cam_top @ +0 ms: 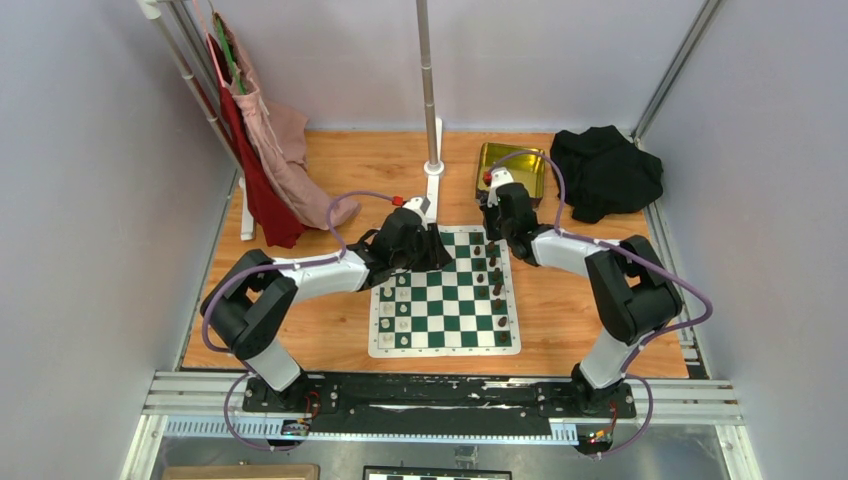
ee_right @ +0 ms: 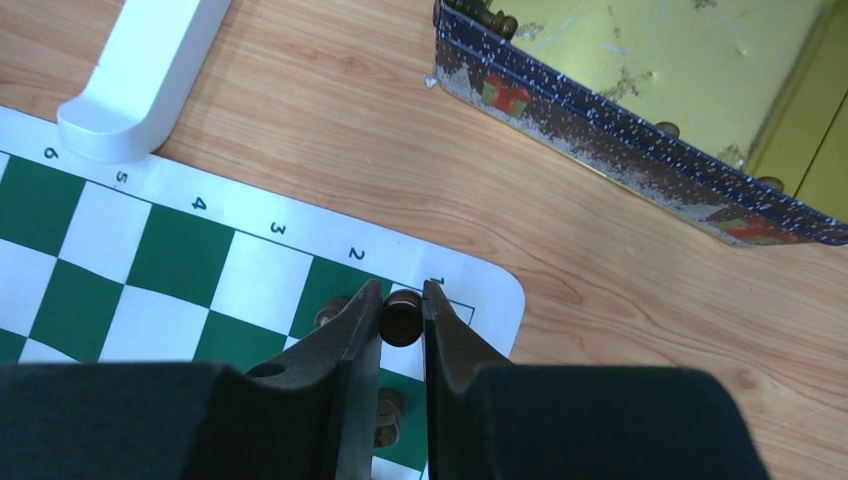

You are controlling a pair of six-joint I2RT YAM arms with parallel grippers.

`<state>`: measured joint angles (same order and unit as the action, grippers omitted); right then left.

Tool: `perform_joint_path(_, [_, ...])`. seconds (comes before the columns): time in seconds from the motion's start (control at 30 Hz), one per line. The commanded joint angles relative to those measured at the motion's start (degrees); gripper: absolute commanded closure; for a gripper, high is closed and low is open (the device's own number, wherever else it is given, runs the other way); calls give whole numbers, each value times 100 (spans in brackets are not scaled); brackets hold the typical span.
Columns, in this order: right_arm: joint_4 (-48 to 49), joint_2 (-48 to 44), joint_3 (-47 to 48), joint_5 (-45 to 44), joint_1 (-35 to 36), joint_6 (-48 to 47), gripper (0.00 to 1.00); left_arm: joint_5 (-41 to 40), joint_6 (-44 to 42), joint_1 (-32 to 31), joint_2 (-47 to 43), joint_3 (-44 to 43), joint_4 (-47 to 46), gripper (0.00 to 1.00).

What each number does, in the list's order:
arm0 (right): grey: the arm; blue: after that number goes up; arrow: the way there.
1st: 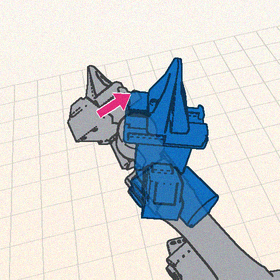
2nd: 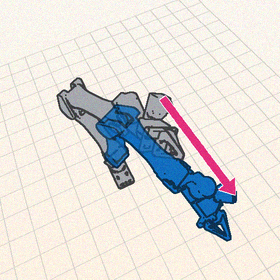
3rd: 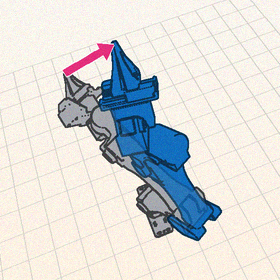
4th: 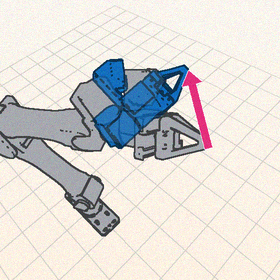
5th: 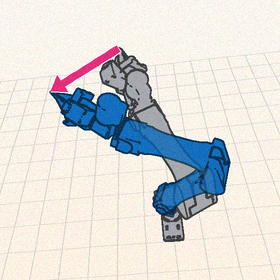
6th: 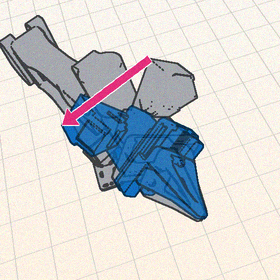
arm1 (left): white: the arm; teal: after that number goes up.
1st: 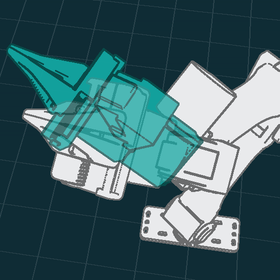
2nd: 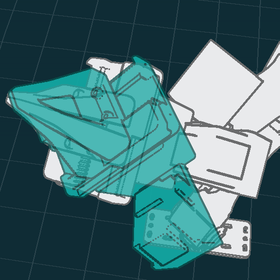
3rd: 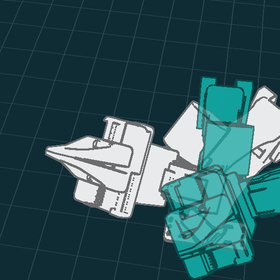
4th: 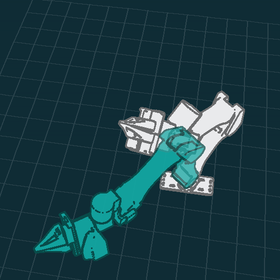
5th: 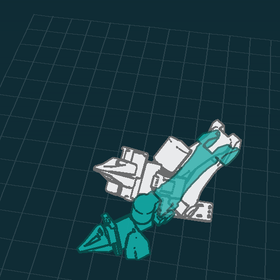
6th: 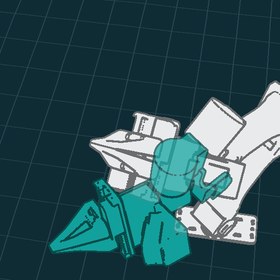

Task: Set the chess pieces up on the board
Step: Place the chess piece on the chessboard.

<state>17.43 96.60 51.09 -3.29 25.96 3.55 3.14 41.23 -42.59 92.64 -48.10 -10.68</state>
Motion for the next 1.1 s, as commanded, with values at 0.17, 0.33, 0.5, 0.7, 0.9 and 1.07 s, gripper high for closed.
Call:
perform_joint_path(0.17, [282,177,-205,-30,-91,166,100,-111,-93,-57,120,-143,-163,59])
perform_joint_path(0.33, [283,233,-206,-49,-108,180,100,-112,-114,-57,122,-156,-163,59])
perform_joint_path(0.5, [279,296,-205,-37,-163,195,100,-98,-122,-57,142,-165,-169,59])
perform_joint_path(0.7, [195,356,-163,-28,-196,198,100,-95,-132,-57,145,-182,-168,59])
perform_joint_path(0.9, [99,401,-102,-29,-213,205,100,-94,-133,-57,153,-213,-155,59])
perform_joint_path(1.07, [42,413,-91,-10,-231,215,92,-87,-142,-57,191,-243,-161,59])
